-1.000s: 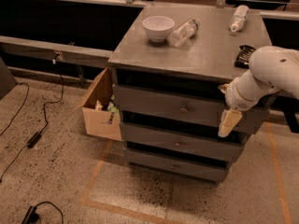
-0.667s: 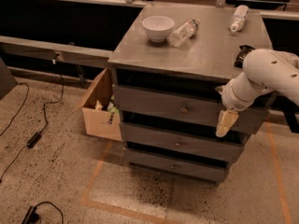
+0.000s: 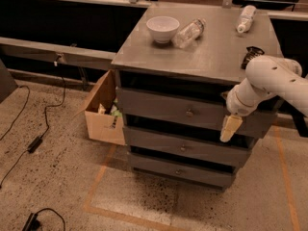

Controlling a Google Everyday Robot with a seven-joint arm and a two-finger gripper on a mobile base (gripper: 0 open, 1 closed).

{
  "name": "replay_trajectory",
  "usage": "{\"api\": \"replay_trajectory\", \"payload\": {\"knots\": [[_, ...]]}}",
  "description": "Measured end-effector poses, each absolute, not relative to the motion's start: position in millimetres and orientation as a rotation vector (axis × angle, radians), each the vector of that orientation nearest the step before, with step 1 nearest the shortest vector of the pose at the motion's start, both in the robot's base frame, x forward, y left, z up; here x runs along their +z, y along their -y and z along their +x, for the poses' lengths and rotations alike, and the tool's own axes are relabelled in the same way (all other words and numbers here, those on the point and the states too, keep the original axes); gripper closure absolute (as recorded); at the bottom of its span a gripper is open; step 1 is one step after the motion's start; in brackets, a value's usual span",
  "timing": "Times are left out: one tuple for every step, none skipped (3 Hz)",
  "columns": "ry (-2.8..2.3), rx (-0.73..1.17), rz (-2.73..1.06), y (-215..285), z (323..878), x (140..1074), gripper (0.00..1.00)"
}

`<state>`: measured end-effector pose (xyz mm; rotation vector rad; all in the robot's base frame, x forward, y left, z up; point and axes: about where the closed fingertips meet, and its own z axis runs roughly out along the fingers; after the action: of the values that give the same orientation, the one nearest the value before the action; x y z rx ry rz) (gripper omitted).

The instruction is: Open top drawer

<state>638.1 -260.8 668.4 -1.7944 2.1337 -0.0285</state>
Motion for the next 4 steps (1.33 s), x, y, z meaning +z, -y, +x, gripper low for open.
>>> {"api": "replay_trajectory", "payload": {"knots": [[-2.15,0.011,-1.778,263.9,640.7,658.2,0.18],[-2.163,0.057,-1.764,270.3,636.4,651.7,0.41],[-2.163,0.058,-1.764,270.5,636.2,656.8,0.73],[-2.163,0.058,-1.764,270.5,636.2,658.5,0.95]]}}
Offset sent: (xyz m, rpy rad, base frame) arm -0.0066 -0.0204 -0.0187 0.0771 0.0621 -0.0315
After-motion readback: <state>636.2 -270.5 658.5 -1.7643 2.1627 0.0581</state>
